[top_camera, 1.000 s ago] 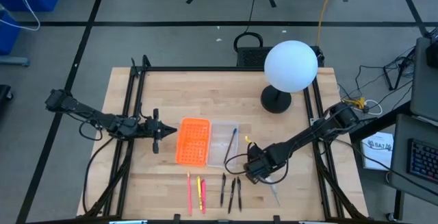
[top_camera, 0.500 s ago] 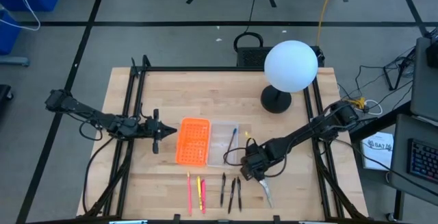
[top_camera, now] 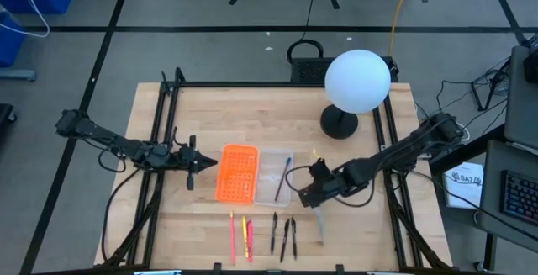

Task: Pick & place school supplies into a supply box
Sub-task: Put the black scissors into the supply box

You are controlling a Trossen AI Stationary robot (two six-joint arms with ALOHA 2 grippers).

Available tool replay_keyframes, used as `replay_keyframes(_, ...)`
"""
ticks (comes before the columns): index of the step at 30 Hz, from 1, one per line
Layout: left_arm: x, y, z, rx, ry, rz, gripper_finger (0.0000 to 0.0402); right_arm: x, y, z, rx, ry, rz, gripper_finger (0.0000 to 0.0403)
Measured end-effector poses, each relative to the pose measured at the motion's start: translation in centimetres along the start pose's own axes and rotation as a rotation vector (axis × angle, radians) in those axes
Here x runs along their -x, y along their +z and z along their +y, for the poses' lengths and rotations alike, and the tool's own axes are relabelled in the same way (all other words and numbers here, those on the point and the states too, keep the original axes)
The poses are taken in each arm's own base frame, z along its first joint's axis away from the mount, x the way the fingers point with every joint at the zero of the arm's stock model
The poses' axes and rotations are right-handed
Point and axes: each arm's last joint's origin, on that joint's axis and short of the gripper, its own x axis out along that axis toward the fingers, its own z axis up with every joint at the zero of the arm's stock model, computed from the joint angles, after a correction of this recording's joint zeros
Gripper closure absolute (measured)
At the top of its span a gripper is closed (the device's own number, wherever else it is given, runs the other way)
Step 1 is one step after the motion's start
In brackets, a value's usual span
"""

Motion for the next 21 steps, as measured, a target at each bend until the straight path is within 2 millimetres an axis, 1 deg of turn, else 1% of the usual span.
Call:
replay_keyframes(4, 0.0, 0.0, 0.0, 0.0, 0.0, 0.0, 0.038, 0.6, 1.7, 1.0, -0.061, 0.12, -0.067, 0.0365)
replay_keyframes(9, 0.0, 0.0, 0.0, -0.004, 0.0, 0.0, 0.038, 0.6, 4.0, 2.1, -0.065, 0.248, -0.097, 0.0365)
replay_keyframes(14, 0.0, -0.1, 0.0, -0.009, 0.001, 0.006, 0.038, 1.5, 5.6, 2.8, -0.049, 0.247, -0.127, 0.0365)
replay_keyframes(18, 0.0, 0.0, 0.0, -0.016, 0.002, 0.005, 0.038, 3.3, 7.0, 3.9, -0.045, 0.238, -0.148, 0.0365)
replay_keyframes(21, 0.0, -0.1, 0.0, -0.016, 0.002, 0.005, 0.038, 4.6, 8.0, 4.4, -0.044, 0.157, -0.15, 0.0365)
